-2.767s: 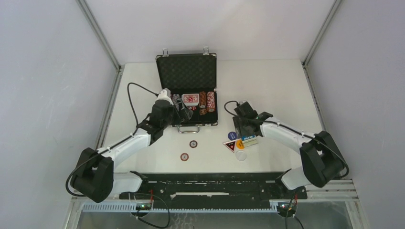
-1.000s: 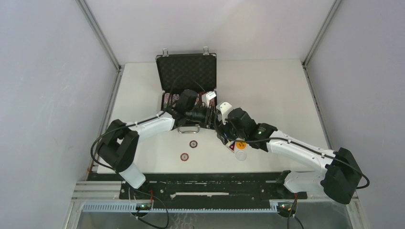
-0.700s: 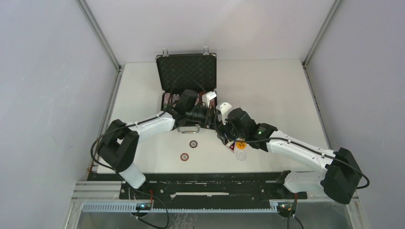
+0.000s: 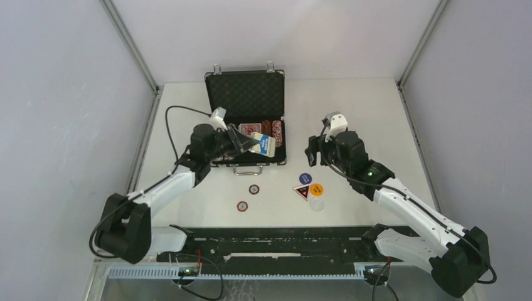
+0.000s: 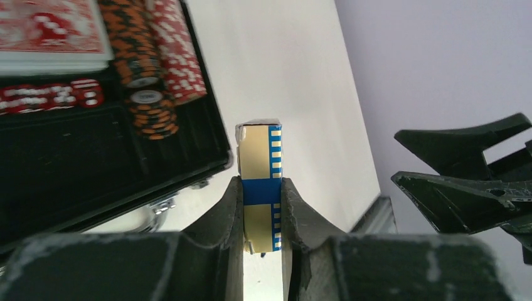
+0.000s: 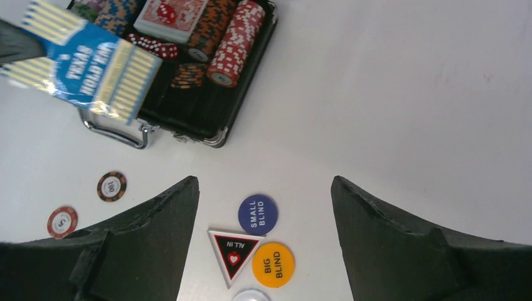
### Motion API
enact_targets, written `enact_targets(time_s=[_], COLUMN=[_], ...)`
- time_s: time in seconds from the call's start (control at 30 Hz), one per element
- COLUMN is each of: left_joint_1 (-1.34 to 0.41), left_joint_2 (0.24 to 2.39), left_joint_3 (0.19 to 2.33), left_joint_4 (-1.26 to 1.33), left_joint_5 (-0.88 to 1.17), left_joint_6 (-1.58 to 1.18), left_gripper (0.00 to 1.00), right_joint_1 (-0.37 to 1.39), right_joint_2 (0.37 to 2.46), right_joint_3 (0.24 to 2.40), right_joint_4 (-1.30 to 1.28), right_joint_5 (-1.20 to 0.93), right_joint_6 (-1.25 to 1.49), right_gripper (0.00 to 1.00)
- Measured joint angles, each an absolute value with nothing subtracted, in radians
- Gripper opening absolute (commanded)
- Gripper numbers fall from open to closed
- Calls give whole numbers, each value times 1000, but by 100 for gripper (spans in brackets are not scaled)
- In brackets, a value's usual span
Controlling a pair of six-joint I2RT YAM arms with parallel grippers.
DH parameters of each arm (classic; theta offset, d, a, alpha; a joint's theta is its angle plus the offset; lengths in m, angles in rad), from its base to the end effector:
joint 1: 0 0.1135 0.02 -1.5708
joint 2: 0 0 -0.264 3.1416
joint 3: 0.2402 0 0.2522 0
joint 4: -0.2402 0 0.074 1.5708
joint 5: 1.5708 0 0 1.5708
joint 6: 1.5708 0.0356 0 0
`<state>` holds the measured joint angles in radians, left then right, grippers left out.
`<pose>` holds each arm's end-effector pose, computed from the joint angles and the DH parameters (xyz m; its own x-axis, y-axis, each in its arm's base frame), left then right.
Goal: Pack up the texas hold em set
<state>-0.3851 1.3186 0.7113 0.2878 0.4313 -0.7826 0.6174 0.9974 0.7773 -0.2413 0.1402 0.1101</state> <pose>0.2636 -0.1229 0.2452 -0.7064 -0.4048 -0.5806 0.2976 0.5744 -0.7625 0.1878 0.1272 0.2917 -0.4126 -0.1595 -0.8968 -0.4285 0.9028 0.0366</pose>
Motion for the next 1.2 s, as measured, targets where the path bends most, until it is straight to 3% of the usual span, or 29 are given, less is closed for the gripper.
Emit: enact_targets(time_s=[0.23,0.47,1.2], left_joint_1=[-386,-385,-347], left_joint_2=[1169,1171,1368], left_joint_3=[664,664,670], left_joint_4=[155,61,183], left_joint_5=[142,8,95], left_joint_6=[-776,-742,-617], left_gripper=[0,0,0], right_joint_1=[575,575,564], right_joint_2=[1062,1121,1225], right_joint_3=[770,764,764], right_joint_4=[-234,-221,-167], right_joint_5=[113,75,51], right_joint_6=[162,167,167], right_gripper=[83,82,80])
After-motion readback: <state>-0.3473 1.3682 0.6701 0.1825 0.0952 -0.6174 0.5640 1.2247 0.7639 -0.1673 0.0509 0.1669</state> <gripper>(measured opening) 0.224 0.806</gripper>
